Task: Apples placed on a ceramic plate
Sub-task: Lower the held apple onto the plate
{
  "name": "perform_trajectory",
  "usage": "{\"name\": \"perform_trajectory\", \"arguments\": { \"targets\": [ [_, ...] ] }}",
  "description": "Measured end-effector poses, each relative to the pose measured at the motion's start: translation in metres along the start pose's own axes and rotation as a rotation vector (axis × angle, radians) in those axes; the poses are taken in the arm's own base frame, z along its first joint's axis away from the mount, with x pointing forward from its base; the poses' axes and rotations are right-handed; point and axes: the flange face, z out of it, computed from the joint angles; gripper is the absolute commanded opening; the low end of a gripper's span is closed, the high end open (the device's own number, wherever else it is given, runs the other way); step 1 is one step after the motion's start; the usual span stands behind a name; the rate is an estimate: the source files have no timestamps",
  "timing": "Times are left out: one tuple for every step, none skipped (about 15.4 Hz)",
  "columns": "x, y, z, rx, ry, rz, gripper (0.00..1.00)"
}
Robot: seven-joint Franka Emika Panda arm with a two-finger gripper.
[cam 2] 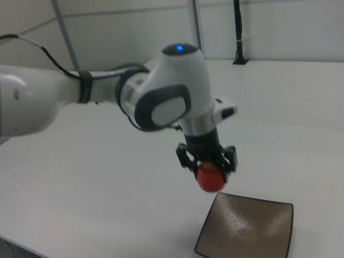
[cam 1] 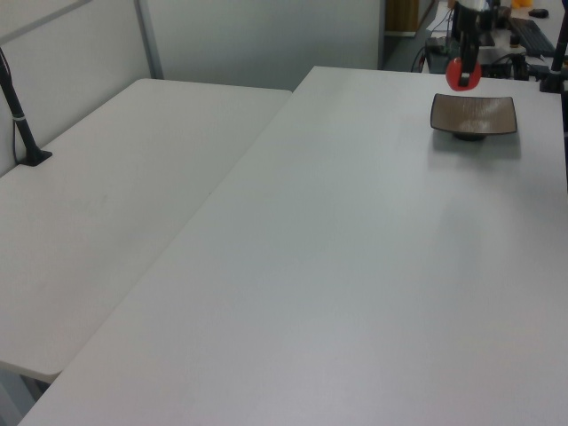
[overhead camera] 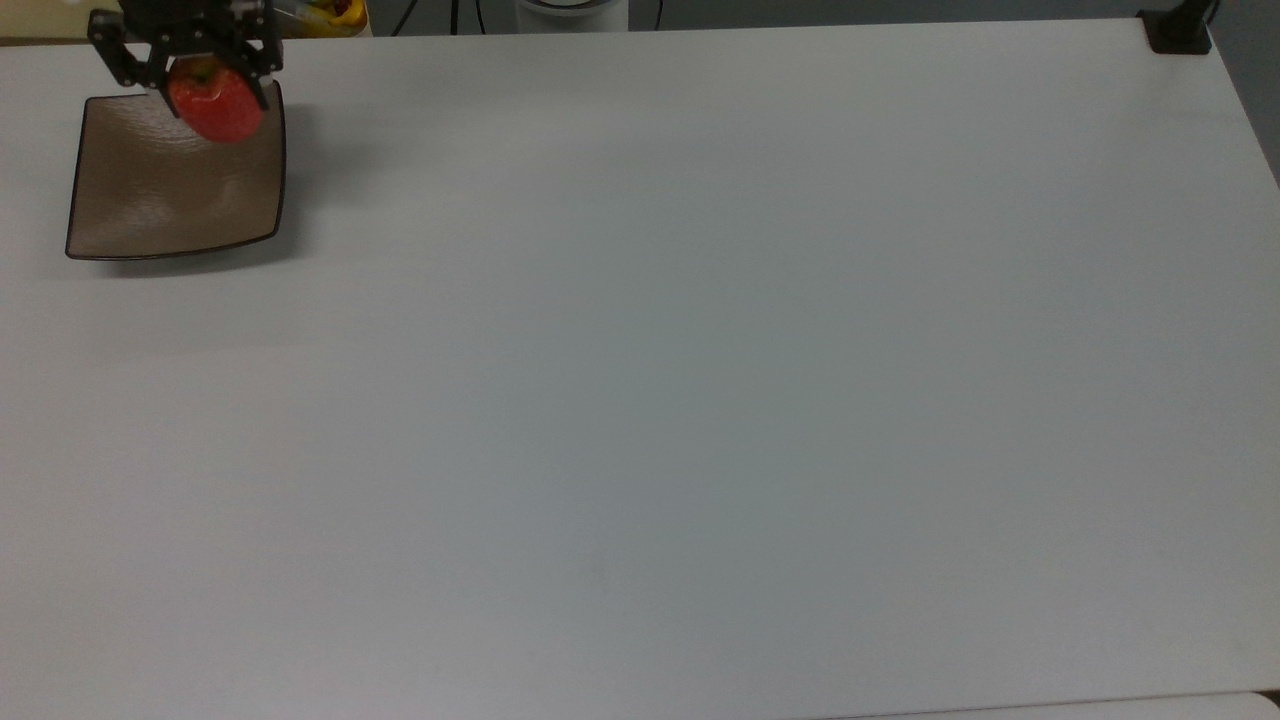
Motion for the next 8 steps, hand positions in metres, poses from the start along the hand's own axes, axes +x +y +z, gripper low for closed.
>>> {"name": "perform_trajectory", "arguments": {
  "targets": [
    [-0.006, 0.009, 0.016, -0.010, 0.003, 0.003, 0.14],
    [-0.013, 0.018, 0.031, -0.019, 0.003, 0.005, 0.14],
    [-0.019, 0.027, 0.044, -0.025, -0.002, 0.007, 0.14],
    [-0.025, 0.035, 0.055, -0.025, -0.012, 0.007, 0.14],
    [-0.031, 0.042, 0.064, -0.023, -0.022, 0.000, 0.14],
    [-0.035, 0.048, 0.071, -0.023, -0.030, -0.007, 0.14],
    [-0.037, 0.052, 0.077, -0.025, -0.033, -0.013, 0.14],
    [-0.037, 0.054, 0.083, -0.030, -0.032, -0.015, 0.14]
  ]
}}
